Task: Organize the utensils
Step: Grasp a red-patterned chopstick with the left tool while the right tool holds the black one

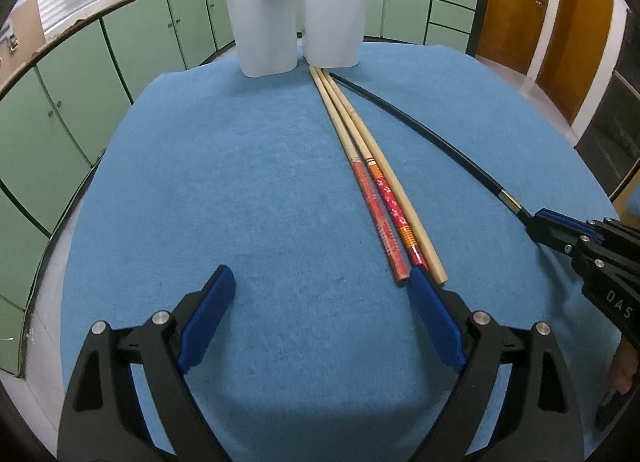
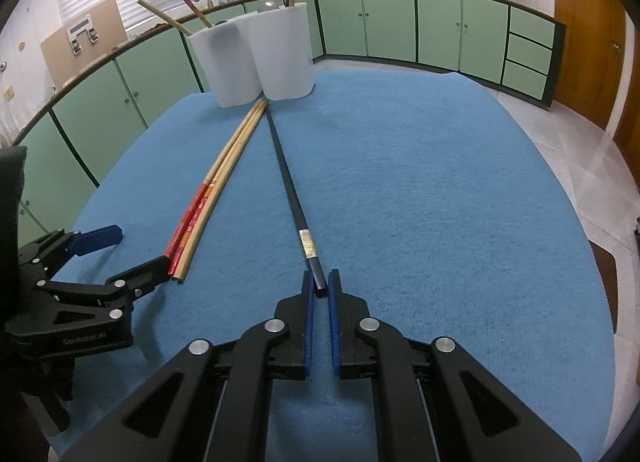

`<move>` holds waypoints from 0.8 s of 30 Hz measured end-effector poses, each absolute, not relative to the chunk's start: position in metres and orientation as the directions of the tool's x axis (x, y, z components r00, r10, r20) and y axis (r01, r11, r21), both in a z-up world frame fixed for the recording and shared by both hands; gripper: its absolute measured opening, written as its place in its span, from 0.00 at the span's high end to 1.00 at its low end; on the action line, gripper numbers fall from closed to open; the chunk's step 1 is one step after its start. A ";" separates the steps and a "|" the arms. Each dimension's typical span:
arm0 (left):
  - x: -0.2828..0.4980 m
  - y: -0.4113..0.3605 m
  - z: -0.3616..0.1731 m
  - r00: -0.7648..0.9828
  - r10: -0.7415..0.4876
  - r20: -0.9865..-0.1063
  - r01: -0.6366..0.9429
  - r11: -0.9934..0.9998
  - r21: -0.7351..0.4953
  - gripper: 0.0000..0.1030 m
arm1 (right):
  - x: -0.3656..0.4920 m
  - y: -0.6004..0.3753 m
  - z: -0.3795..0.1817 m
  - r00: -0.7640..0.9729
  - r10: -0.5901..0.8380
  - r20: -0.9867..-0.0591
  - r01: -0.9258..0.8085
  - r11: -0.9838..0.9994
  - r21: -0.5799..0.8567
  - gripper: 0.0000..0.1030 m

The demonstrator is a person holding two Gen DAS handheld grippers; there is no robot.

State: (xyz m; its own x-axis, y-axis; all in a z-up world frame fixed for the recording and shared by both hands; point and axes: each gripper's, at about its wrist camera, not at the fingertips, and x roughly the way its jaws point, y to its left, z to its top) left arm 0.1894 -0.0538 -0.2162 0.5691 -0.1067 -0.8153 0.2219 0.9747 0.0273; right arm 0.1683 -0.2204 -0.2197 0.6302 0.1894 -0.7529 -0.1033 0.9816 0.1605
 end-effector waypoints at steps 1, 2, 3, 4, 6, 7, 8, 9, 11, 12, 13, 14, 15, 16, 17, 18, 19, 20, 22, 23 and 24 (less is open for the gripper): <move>0.190 -0.052 -0.216 0.570 -0.099 -0.815 0.210 0.977 0.029 0.15 | 0.168 -0.221 -0.220 0.630 0.190 -0.753 -0.103 0.982 0.161 0.93; 0.190 -0.051 -0.216 0.572 -0.090 -0.815 0.200 0.979 0.033 0.15 | 0.168 -0.221 -0.220 0.630 0.191 -0.753 -0.103 0.981 0.162 0.93; 0.191 -0.046 -0.216 0.573 -0.078 -0.816 0.181 0.983 0.033 0.15 | 0.168 -0.221 -0.220 0.630 0.191 -0.753 -0.103 0.981 0.162 0.93; 0.190 -0.042 -0.215 0.573 -0.074 -0.816 0.169 0.985 0.029 0.15 | 0.168 -0.221 -0.220 0.630 0.191 -0.753 -0.104 0.981 0.163 0.93; 0.189 -0.031 -0.214 0.574 -0.065 -0.816 0.148 0.989 0.025 0.14 | 0.168 -0.221 -0.220 0.630 0.192 -0.753 -0.106 0.981 0.162 0.93; 0.188 -0.027 -0.214 0.575 -0.061 -0.816 0.141 0.990 0.025 0.14 | 0.168 -0.222 -0.220 0.629 0.195 -0.752 -0.110 0.981 0.162 0.92; 0.187 -0.024 -0.213 0.575 -0.059 -0.816 0.137 0.990 0.024 0.14 | 0.168 -0.222 -0.219 0.630 0.201 -0.751 -0.113 0.979 0.167 0.92; 0.186 -0.020 -0.213 0.575 -0.056 -0.816 0.130 0.991 0.024 0.14 | 0.167 -0.224 -0.219 0.629 0.209 -0.749 -0.118 0.978 0.173 0.92; 0.182 -0.015 -0.212 0.578 -0.056 -0.814 0.125 0.992 0.020 0.15 | 0.165 -0.227 -0.220 0.627 0.229 -0.745 -0.130 0.973 0.190 0.87; 0.181 -0.013 -0.212 0.579 -0.059 -0.813 0.126 0.992 0.017 0.15 | 0.164 -0.228 -0.220 0.626 0.236 -0.743 -0.134 0.972 0.195 0.85; 0.179 -0.011 -0.212 0.582 -0.064 -0.811 0.128 0.992 0.013 0.15 | 0.162 -0.229 -0.220 0.625 0.245 -0.741 -0.144 0.969 0.199 0.81; 0.177 -0.011 -0.213 0.585 -0.069 -0.808 0.131 0.991 0.011 0.15 | 0.159 -0.229 -0.220 0.623 0.251 -0.741 -0.154 0.968 0.198 0.78; 0.177 -0.010 -0.212 0.586 -0.071 -0.807 0.133 0.991 0.010 0.15 | 0.157 -0.229 -0.220 0.622 0.253 -0.741 -0.166 0.967 0.191 0.77; 0.176 -0.011 -0.212 0.587 -0.072 -0.807 0.135 0.991 0.009 0.15 | 0.155 -0.229 -0.219 0.622 0.251 -0.742 -0.171 0.968 0.184 0.77; 0.176 -0.012 -0.212 0.587 -0.073 -0.806 0.136 0.991 0.009 0.15 | 0.154 -0.228 -0.219 0.621 0.250 -0.743 -0.175 0.968 0.178 0.77; 0.176 -0.012 -0.212 0.587 -0.074 -0.806 0.137 0.991 0.009 0.15 | 0.154 -0.228 -0.219 0.621 0.251 -0.743 -0.179 0.968 0.177 0.77; 0.177 -0.013 -0.212 0.587 -0.076 -0.806 0.138 0.990 0.007 0.16 | 0.154 -0.229 -0.219 0.619 0.253 -0.743 -0.179 0.967 0.180 0.77; 0.178 -0.014 -0.213 0.587 -0.080 -0.806 0.140 0.990 0.004 0.16 | 0.155 -0.229 -0.219 0.619 0.252 -0.744 -0.178 0.967 0.180 0.77; 0.177 -0.015 -0.213 0.588 -0.087 -0.804 0.146 0.989 0.001 0.19 | 0.155 -0.228 -0.219 0.620 0.246 -0.745 -0.178 0.969 0.172 0.77; 0.179 -0.017 -0.212 0.589 -0.092 -0.803 0.151 0.989 -0.002 0.22 | 0.156 -0.227 -0.219 0.621 0.243 -0.746 -0.178 0.970 0.169 0.77; 0.178 -0.018 -0.212 0.590 -0.095 -0.802 0.154 0.988 -0.004 0.25 | 0.158 -0.226 -0.218 0.621 0.240 -0.746 -0.177 0.970 0.165 0.77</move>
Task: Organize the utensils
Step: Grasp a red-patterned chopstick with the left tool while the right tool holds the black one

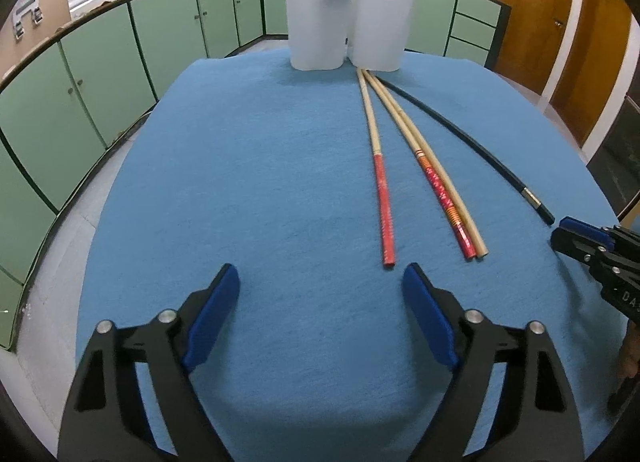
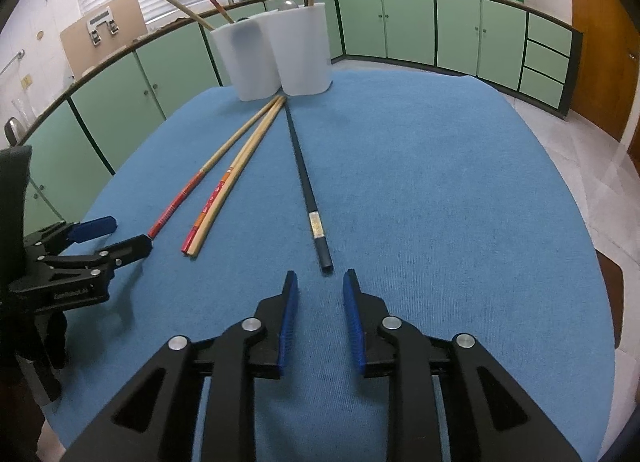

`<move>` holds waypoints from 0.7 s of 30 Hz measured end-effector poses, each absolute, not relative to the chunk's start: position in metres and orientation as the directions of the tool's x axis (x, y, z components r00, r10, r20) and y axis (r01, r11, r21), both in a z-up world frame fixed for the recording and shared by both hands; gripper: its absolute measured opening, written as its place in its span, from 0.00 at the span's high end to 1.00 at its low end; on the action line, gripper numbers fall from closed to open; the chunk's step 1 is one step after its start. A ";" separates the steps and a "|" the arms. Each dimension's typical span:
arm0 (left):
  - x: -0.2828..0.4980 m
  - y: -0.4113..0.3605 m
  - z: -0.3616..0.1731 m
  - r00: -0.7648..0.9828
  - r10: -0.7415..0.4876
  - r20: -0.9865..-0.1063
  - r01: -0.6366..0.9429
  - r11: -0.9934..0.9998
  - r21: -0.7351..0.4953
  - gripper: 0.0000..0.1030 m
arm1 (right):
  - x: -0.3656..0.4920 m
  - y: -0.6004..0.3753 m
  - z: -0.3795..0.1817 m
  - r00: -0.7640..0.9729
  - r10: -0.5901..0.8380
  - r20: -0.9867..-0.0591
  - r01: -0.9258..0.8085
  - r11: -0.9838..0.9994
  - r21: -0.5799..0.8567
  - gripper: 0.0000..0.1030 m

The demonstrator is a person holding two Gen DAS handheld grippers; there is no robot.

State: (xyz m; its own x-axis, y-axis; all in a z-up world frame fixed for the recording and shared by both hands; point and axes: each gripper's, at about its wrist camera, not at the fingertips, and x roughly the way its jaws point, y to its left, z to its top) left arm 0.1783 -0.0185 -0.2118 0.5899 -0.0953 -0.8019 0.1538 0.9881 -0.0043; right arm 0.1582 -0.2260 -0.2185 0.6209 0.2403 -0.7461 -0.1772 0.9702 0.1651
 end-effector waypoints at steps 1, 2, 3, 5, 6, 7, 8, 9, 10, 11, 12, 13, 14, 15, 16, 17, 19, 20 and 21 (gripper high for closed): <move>0.178 -0.020 -0.211 0.591 -0.099 -0.801 0.157 0.988 -0.007 0.27 | 0.160 -0.226 -0.219 0.621 0.240 -0.746 -0.178 0.970 0.164 0.77; 0.180 -0.022 -0.211 0.591 -0.103 -0.800 0.160 0.987 -0.009 0.29 | 0.162 -0.225 -0.219 0.620 0.240 -0.747 -0.179 0.970 0.164 0.77; 0.181 -0.025 -0.211 0.592 -0.108 -0.798 0.166 0.986 -0.011 0.32 | 0.163 -0.225 -0.219 0.620 0.239 -0.748 -0.179 0.970 0.162 0.77; 0.182 -0.029 -0.211 0.594 -0.115 -0.796 0.176 0.984 -0.011 0.36 | 0.166 -0.225 -0.219 0.620 0.238 -0.748 -0.182 0.970 0.159 0.78; 0.182 -0.032 -0.210 0.595 -0.119 -0.795 0.183 0.983 -0.010 0.39 | 0.168 -0.224 -0.219 0.619 0.237 -0.748 -0.181 0.971 0.158 0.78; 0.182 -0.035 -0.210 0.595 -0.125 -0.794 0.189 0.982 -0.012 0.41 | 0.169 -0.225 -0.219 0.619 0.237 -0.749 -0.181 0.971 0.157 0.79; 0.182 -0.036 -0.210 0.595 -0.130 -0.793 0.193 0.981 -0.015 0.42 | 0.170 -0.225 -0.220 0.620 0.235 -0.749 -0.180 0.971 0.155 0.80; 0.183 -0.038 -0.211 0.596 -0.134 -0.792 0.197 0.980 -0.018 0.44 | 0.171 -0.225 -0.220 0.619 0.234 -0.749 -0.181 0.971 0.154 0.81; 0.183 -0.041 -0.211 0.597 -0.137 -0.790 0.199 0.980 -0.020 0.46 | 0.173 -0.225 -0.221 0.619 0.235 -0.749 -0.182 0.971 0.154 0.81; 0.184 -0.042 -0.211 0.598 -0.141 -0.789 0.201 0.979 -0.023 0.49 | 0.174 -0.225 -0.221 0.618 0.237 -0.749 -0.184 0.971 0.155 0.82; 0.184 -0.043 -0.211 0.599 -0.145 -0.788 0.204 0.979 -0.025 0.53 | 0.175 -0.225 -0.221 0.618 0.239 -0.749 -0.184 0.970 0.158 0.82; 0.185 -0.045 -0.212 0.600 -0.147 -0.786 0.207 0.978 -0.025 0.55 | 0.175 -0.225 -0.221 0.617 0.240 -0.749 -0.183 0.970 0.160 0.84; 0.185 -0.045 -0.212 0.601 -0.148 -0.786 0.208 0.978 -0.026 0.60 | 0.176 -0.226 -0.221 0.617 0.241 -0.749 -0.181 0.970 0.163 0.87; 0.186 -0.046 -0.212 0.602 -0.151 -0.785 0.207 0.978 -0.029 0.66 | 0.176 -0.227 -0.222 0.617 0.242 -0.749 -0.179 0.970 0.167 0.89; 0.187 -0.046 -0.212 0.603 -0.151 -0.783 0.203 0.979 -0.033 0.71 | 0.176 -0.227 -0.222 0.616 0.244 -0.749 -0.178 0.969 0.170 0.91; 0.187 -0.045 -0.211 0.603 -0.155 -0.783 0.200 0.979 -0.040 0.80 | 0.176 -0.228 -0.222 0.616 0.247 -0.748 -0.178 0.969 0.173 0.91; 0.189 -0.045 -0.212 0.601 -0.165 -0.782 0.199 0.979 -0.053 0.92 | 0.175 -0.228 -0.222 0.616 0.248 -0.747 -0.178 0.969 0.174 0.91; 0.189 -0.046 -0.212 0.600 -0.166 -0.782 0.199 0.979 -0.055 0.95 | 0.175 -0.228 -0.221 0.617 0.246 -0.748 -0.178 0.969 0.172 0.91; 0.189 -0.047 -0.212 0.601 -0.162 -0.783 0.199 0.979 -0.050 0.95 | 0.175 -0.228 -0.221 0.618 0.245 -0.747 -0.178 0.969 0.170 0.91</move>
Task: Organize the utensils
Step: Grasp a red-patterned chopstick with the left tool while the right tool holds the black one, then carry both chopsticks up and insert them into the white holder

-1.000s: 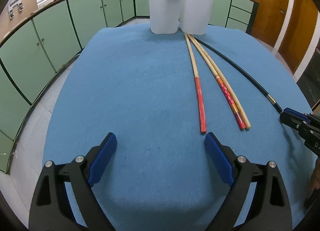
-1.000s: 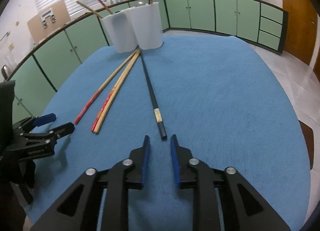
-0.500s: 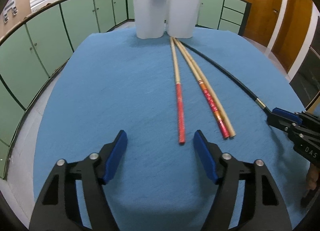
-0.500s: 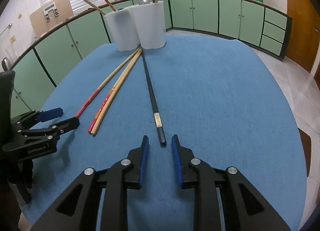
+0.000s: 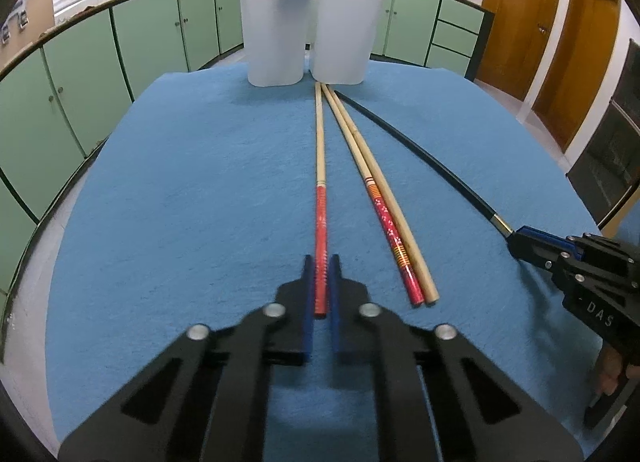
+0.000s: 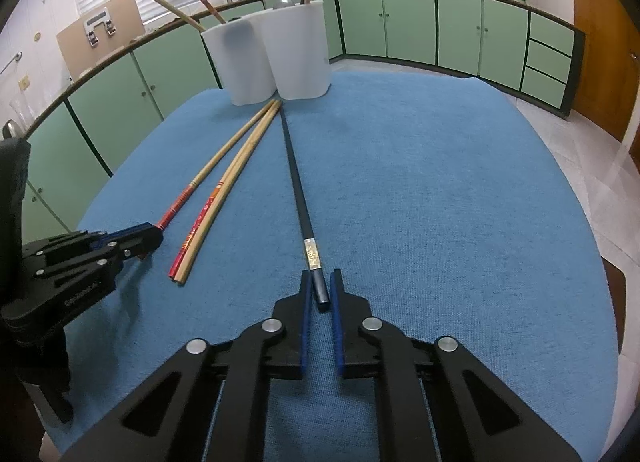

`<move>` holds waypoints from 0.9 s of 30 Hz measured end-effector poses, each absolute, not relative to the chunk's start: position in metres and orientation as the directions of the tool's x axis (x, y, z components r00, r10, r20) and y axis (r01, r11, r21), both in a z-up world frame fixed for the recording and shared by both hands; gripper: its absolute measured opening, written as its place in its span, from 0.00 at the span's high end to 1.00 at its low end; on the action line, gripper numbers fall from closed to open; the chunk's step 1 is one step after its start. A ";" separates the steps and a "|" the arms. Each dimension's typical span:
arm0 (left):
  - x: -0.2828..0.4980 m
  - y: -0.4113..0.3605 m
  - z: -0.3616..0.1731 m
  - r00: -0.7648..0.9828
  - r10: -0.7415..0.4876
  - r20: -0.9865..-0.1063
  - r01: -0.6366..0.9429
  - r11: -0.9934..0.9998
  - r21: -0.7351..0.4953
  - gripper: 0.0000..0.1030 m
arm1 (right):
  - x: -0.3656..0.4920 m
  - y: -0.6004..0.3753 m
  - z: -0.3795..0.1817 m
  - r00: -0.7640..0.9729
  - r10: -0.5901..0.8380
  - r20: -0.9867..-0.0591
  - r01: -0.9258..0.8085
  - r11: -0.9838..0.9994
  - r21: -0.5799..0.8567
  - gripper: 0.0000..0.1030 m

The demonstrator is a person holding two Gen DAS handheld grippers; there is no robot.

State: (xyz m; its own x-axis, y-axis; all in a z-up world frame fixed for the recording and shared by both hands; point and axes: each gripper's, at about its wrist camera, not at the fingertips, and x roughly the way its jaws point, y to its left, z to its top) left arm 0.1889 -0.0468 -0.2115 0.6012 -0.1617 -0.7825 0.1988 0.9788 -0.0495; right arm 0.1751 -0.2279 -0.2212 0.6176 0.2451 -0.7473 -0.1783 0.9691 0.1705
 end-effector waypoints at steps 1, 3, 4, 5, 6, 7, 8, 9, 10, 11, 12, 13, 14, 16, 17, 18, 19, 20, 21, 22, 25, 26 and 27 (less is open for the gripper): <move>0.189 -0.047 -0.211 0.602 -0.158 -0.783 0.199 0.979 -0.045 0.95 | 0.175 -0.228 -0.221 0.618 0.245 -0.747 -0.179 0.969 0.170 0.91; 0.189 -0.046 -0.210 0.599 -0.165 -0.783 0.200 0.978 -0.053 0.95 | 0.175 -0.229 -0.221 0.619 0.244 -0.747 -0.178 0.969 0.169 0.91; 0.188 -0.044 -0.209 0.597 -0.168 -0.785 0.198 0.978 -0.059 0.95 | 0.175 -0.228 -0.220 0.619 0.241 -0.748 -0.178 0.970 0.165 0.92; 0.187 -0.042 -0.207 0.596 -0.169 -0.785 0.194 0.979 -0.063 0.95 | 0.173 -0.228 -0.218 0.621 0.237 -0.747 -0.180 0.971 0.158 0.92; 0.185 -0.041 -0.205 0.598 -0.168 -0.784 0.193 0.979 -0.063 0.95 | 0.171 -0.227 -0.215 0.625 0.235 -0.744 -0.185 0.971 0.151 0.92; 0.184 -0.040 -0.203 0.601 -0.166 -0.782 0.192 0.980 -0.060 0.95 | 0.170 -0.227 -0.213 0.627 0.235 -0.742 -0.189 0.971 0.148 0.92; 0.181 -0.038 -0.199 0.607 -0.161 -0.778 0.191 0.980 -0.055 0.95 | 0.168 -0.227 -0.210 0.630 0.237 -0.740 -0.194 0.970 0.146 0.92; 0.178 -0.036 -0.196 0.613 -0.159 -0.774 0.191 0.980 -0.050 0.95 | 0.167 -0.227 -0.207 0.633 0.238 -0.736 -0.197 0.970 0.144 0.93; 0.176 -0.035 -0.192 0.619 -0.156 -0.770 0.193 0.980 -0.043 0.95 | 0.165 -0.226 -0.203 0.639 0.238 -0.732 -0.200 0.970 0.141 0.93; 0.173 -0.034 -0.187 0.625 -0.153 -0.765 0.196 0.980 -0.036 0.95 | 0.164 -0.226 -0.198 0.645 0.237 -0.727 -0.202 0.970 0.137 0.93; 0.170 -0.032 -0.181 0.635 -0.151 -0.757 0.199 0.980 -0.029 0.95 | 0.163 -0.226 -0.193 0.651 0.237 -0.721 -0.203 0.970 0.136 0.93; 0.168 -0.031 -0.175 0.643 -0.151 -0.751 0.200 0.979 -0.026 0.95 | 0.162 -0.226 -0.190 0.655 0.238 -0.717 -0.204 0.970 0.136 0.93; 0.166 -0.029 -0.169 0.653 -0.152 -0.742 0.200 0.980 -0.026 0.95 | 0.161 -0.226 -0.184 0.663 0.240 -0.709 -0.205 0.969 0.137 0.93; 0.161 -0.026 -0.154 0.676 -0.156 -0.720 0.199 0.980 -0.026 0.95 | 0.160 -0.226 -0.172 0.680 0.240 -0.693 -0.207 0.969 0.132 0.93; 0.160 -0.026 -0.149 0.685 -0.157 -0.711 0.199 0.980 -0.025 0.95 | 0.159 -0.225 -0.168 0.687 0.239 -0.686 -0.208 0.969 0.129 0.93; 0.158 -0.025 -0.139 0.701 -0.160 -0.695 0.200 0.980 -0.024 0.95 | 0.158 -0.225 -0.160 0.697 0.238 -0.676 -0.210 0.970 0.124 0.93; 0.155 -0.026 -0.133 0.711 -0.163 -0.684 0.201 0.979 -0.024 0.95 | 0.158 -0.225 -0.156 0.704 0.237 -0.670 -0.211 0.970 0.121 0.93; 0.153 -0.026 -0.125 0.724 -0.166 -0.670 0.203 0.979 -0.024 0.95 | 0.157 -0.224 -0.150 0.712 0.237 -0.661 -0.212 0.970 0.119 0.93; 0.153 -0.026 -0.119 0.732 -0.169 -0.660 0.205 0.979 -0.023 0.95 | 0.157 -0.224 -0.144 0.718 0.239 -0.654 -0.214 0.970 0.119 0.93; 0.151 -0.027 -0.111 0.743 -0.172 -0.646 0.207 0.978 -0.022 0.95 | 0.156 -0.225 -0.138 0.724 0.241 -0.646 -0.216 0.969 0.120 0.93; 0.149 -0.025 -0.091 0.771 -0.185 -0.609 0.213 0.977 -0.027 0.95 | 0.156 -0.224 -0.121 0.738 0.251 -0.626 -0.225 0.967 0.123 0.94; 0.149 -0.025 -0.085 0.777 -0.191 -0.600 0.216 0.976 -0.030 0.95 | 0.156 -0.224 -0.116 0.742 0.253 -0.620 -0.227 0.966 0.122 0.94; 0.148 -0.025 -0.078 0.785 -0.200 -0.586 0.222 0.974 -0.035 0.95 | 0.157 -0.224 -0.111 0.745 0.257 -0.616 -0.230 0.965 0.124 0.94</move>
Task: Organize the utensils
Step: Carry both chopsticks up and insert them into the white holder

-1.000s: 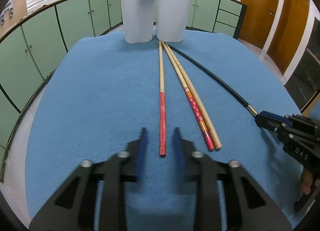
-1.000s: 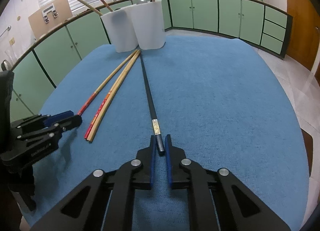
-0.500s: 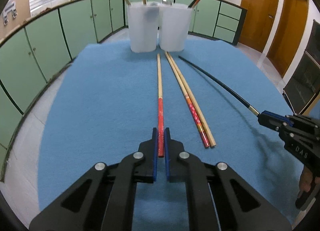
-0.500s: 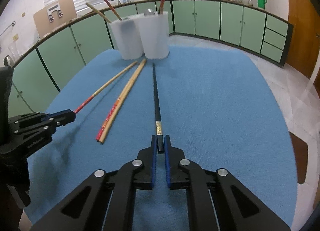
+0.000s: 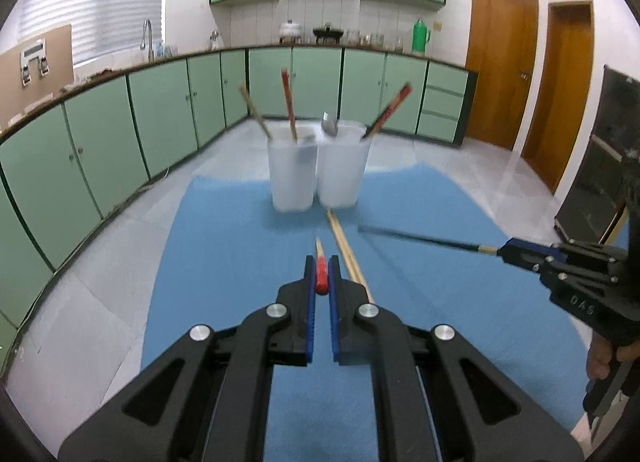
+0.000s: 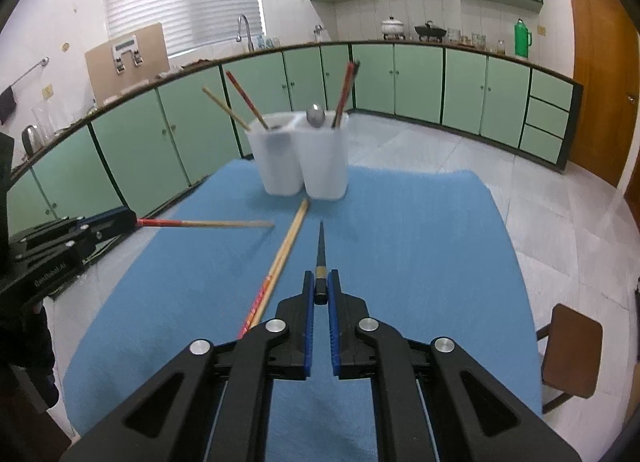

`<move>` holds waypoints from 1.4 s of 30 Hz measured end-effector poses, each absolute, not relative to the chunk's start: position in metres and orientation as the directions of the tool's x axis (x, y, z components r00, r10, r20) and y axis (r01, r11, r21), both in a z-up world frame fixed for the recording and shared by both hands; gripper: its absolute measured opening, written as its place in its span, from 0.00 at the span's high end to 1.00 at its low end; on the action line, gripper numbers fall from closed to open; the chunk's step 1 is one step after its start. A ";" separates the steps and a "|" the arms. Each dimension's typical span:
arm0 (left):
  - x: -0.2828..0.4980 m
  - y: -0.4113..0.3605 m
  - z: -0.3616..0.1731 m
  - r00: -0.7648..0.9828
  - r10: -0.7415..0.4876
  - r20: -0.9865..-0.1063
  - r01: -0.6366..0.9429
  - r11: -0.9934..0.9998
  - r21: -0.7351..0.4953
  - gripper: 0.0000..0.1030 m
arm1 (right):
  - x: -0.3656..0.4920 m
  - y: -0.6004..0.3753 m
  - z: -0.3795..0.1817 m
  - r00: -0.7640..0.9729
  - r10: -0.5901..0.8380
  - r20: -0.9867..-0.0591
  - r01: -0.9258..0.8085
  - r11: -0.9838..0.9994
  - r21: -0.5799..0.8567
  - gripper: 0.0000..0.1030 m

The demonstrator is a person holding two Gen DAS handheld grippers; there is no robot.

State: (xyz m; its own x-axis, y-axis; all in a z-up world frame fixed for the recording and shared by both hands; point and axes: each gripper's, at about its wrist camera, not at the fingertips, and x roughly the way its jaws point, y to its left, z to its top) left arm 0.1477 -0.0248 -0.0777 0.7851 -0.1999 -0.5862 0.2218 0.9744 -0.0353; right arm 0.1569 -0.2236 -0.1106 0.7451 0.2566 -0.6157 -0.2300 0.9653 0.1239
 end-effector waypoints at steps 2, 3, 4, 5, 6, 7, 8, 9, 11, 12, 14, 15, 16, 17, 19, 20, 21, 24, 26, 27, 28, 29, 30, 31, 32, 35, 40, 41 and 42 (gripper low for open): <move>0.145 -0.025 -0.064 0.799 -0.214 -0.562 0.230 0.972 -0.044 0.95 | 0.157 -0.223 -0.101 0.750 0.266 -0.605 -0.238 0.963 0.128 0.94; 0.145 -0.024 -0.059 0.803 -0.219 -0.555 0.233 0.971 -0.046 0.95 | 0.158 -0.223 -0.095 0.754 0.271 -0.599 -0.244 0.961 0.128 0.94; 0.144 -0.024 -0.054 0.807 -0.225 -0.546 0.238 0.970 -0.049 0.95 | 0.157 -0.222 -0.090 0.757 0.275 -0.592 -0.249 0.960 0.128 0.94; 0.144 -0.024 -0.047 0.813 -0.229 -0.535 0.241 0.969 -0.048 0.95 | 0.157 -0.222 -0.084 0.761 0.280 -0.585 -0.253 0.959 0.129 0.94; 0.144 -0.024 -0.043 0.818 -0.229 -0.528 0.243 0.969 -0.045 0.95 | 0.158 -0.222 -0.076 0.766 0.286 -0.576 -0.259 0.957 0.131 0.94; 0.143 -0.023 -0.039 0.824 -0.230 -0.518 0.244 0.969 -0.042 0.95 | 0.159 -0.222 -0.070 0.769 0.292 -0.568 -0.263 0.955 0.134 0.94; 0.142 -0.023 -0.035 0.829 -0.232 -0.510 0.246 0.968 -0.041 0.95 | 0.159 -0.223 -0.066 0.771 0.297 -0.563 -0.267 0.954 0.138 0.94; 0.142 -0.024 -0.030 0.833 -0.236 -0.500 0.249 0.968 -0.041 0.95 | 0.162 -0.224 -0.058 0.775 0.307 -0.553 -0.273 0.951 0.146 0.94; 0.142 -0.025 -0.022 0.839 -0.246 -0.486 0.258 0.965 -0.043 0.95 | 0.166 -0.224 -0.046 0.780 0.321 -0.538 -0.281 0.947 0.158 0.94; 0.143 -0.025 -0.020 0.840 -0.250 -0.482 0.262 0.964 -0.044 0.95 | 0.168 -0.224 -0.039 0.781 0.332 -0.530 -0.289 0.943 0.165 0.94; 0.144 -0.027 -0.015 0.843 -0.255 -0.474 0.268 0.962 -0.042 0.95 | 0.172 -0.224 -0.028 0.781 0.344 -0.522 -0.300 0.939 0.169 0.94; 0.144 -0.028 -0.012 0.844 -0.259 -0.469 0.272 0.961 -0.041 0.95 | 0.175 -0.224 -0.023 0.782 0.347 -0.519 -0.305 0.938 0.167 0.94; 0.145 -0.028 -0.010 0.846 -0.262 -0.465 0.275 0.961 -0.042 0.95 | 0.177 -0.224 -0.019 0.782 0.348 -0.517 -0.308 0.937 0.164 0.94; 0.146 -0.029 -0.007 0.847 -0.266 -0.460 0.279 0.960 -0.041 0.95 | 0.180 -0.224 -0.015 0.784 0.348 -0.515 -0.312 0.937 0.159 0.94; 0.146 -0.029 -0.003 0.850 -0.271 -0.452 0.283 0.958 -0.042 0.95 | 0.185 -0.224 -0.009 0.785 0.348 -0.512 -0.316 0.936 0.152 0.94; 0.146 -0.030 -0.001 0.851 -0.275 -0.448 0.287 0.957 -0.042 0.95 | 0.188 -0.224 -0.006 0.785 0.349 -0.511 -0.319 0.936 0.149 0.94; 0.147 -0.030 0.001 0.852 -0.277 -0.444 0.289 0.956 -0.041 0.95 | 0.192 -0.224 -0.002 0.785 0.351 -0.509 -0.324 0.935 0.146 0.94; 0.151 -0.034 0.010 0.859 -0.284 -0.427 0.298 0.954 -0.033 0.95 | 0.204 -0.223 0.007 0.788 0.355 -0.503 -0.330 0.933 0.141 0.94; 0.156 -0.036 0.018 0.866 -0.285 -0.412 0.301 0.953 -0.028 0.95 | 0.211 -0.223 0.015 0.792 0.361 -0.492 -0.334 0.931 0.146 0.94; 0.158 -0.036 0.022 0.869 -0.286 -0.405 0.302 0.953 -0.025 0.95 | 0.215 -0.223 0.020 0.796 0.364 -0.484 -0.335 0.930 0.148 0.94; 0.162 -0.037 0.027 0.873 -0.285 -0.395 0.301 0.953 -0.022 0.95 | 0.218 -0.222 0.024 0.801 0.365 -0.475 -0.336 0.930 0.148 0.94; 0.166 -0.037 0.032 0.878 -0.286 -0.384 0.302 0.953 -0.020 0.95 | 0.223 -0.222 0.029 0.808 0.366 -0.463 -0.337 0.930 0.146 0.94; 0.169 -0.037 0.036 0.882 -0.286 -0.375 0.302 0.953 -0.017 0.95 | 0.228 -0.221 0.036 0.816 0.365 -0.449 -0.338 0.930 0.142 0.94; 0.174 -0.037 0.041 0.886 -0.285 -0.366 0.301 0.954 -0.015 0.95 | 0.234 -0.223 0.041 0.821 0.365 -0.438 -0.339 0.930 0.141 0.94; 0.179 -0.038 0.046 0.889 -0.285 -0.357 0.300 0.954 -0.014 0.95 | 0.239 -0.222 0.047 0.827 0.364 -0.428 -0.338 0.931 0.140 0.94; 0.195 -0.039 0.061 0.897 -0.292 -0.331 0.304 0.953 -0.019 0.95 | 0.261 -0.221 0.065 0.850 0.355 -0.389 -0.325 0.935 0.144 0.94; 0.227 -0.043 0.084 0.915 -0.291 -0.280 0.299 0.954 -0.018 0.95 | 0.296 -0.218 0.086 0.878 0.346 -0.330 -0.310 0.938 0.157 0.94; 0.234 -0.044 0.087 0.918 -0.289 -0.273 0.296 0.955 -0.016 0.95 | 0.303 -0.217 0.089 0.884 0.338 -0.322 -0.305 0.941 0.149 0.94; 0.241 -0.046 0.089 0.922 -0.281 -0.268 0.289 0.957 -0.010 0.95 | 0.310 -0.215 0.092 0.891 0.327 -0.315 -0.298 0.944 0.138 0.94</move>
State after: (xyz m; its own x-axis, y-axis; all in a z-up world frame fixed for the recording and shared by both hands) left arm 0.2411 -0.0456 0.0889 0.9217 -0.2810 -0.2675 0.2889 0.9573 -0.0100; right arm 0.3098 -0.2151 0.0916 0.8908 0.3272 -0.3152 -0.2980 0.9445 0.1383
